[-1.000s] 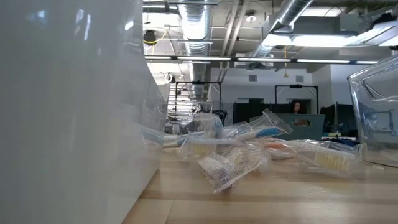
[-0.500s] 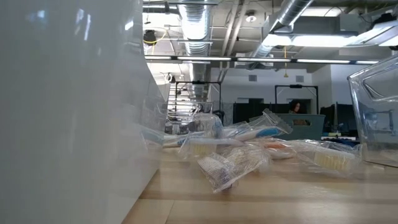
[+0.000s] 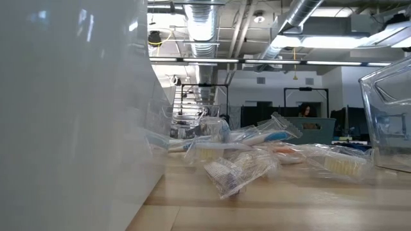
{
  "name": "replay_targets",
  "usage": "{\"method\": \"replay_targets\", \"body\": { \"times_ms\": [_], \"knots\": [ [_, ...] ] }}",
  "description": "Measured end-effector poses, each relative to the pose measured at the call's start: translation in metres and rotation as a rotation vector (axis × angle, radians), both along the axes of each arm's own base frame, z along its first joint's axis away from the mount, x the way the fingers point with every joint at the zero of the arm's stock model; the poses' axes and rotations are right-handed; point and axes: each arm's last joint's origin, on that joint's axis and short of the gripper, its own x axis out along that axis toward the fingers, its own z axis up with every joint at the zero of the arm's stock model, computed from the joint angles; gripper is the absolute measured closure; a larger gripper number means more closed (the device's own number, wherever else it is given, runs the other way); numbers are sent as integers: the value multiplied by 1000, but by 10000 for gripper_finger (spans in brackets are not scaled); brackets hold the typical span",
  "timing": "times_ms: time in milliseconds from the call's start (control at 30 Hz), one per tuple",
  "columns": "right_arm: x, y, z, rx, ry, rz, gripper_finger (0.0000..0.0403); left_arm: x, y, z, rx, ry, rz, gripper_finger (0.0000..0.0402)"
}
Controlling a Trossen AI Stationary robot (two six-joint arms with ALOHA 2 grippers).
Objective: Pick & Place Toothbrushes
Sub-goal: Put the blue toothbrush into the white bin
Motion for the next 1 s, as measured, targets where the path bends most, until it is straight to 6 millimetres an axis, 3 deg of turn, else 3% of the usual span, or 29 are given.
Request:
{"method": "replay_targets", "body": {
  "times_ms": [100,233,433,633,733,867,1000],
  "knots": [
    [3,2,-6,6,37,-21,148,-7,-12,-1,-88,-32,-12,392],
    [15,12,-10,-126,20,39,148,-14,-16,-10,-246,-8,-4,394],
    [31,33,-23,-295,18,150,148,-18,-14,-23,-659,141,-38,394],
    [47,54,-35,-360,-230,297,148,-27,-28,-25,-879,213,-71,394],
    [33,51,-36,-306,-392,387,148,-26,-41,-24,-913,233,-68,394],
    [12,31,-49,-203,-593,469,148,-17,-66,-15,-894,279,-71,394],
    [-14,12,-47,-160,-720,497,148,-4,-84,-23,-791,461,-49,394]
  ]
}}
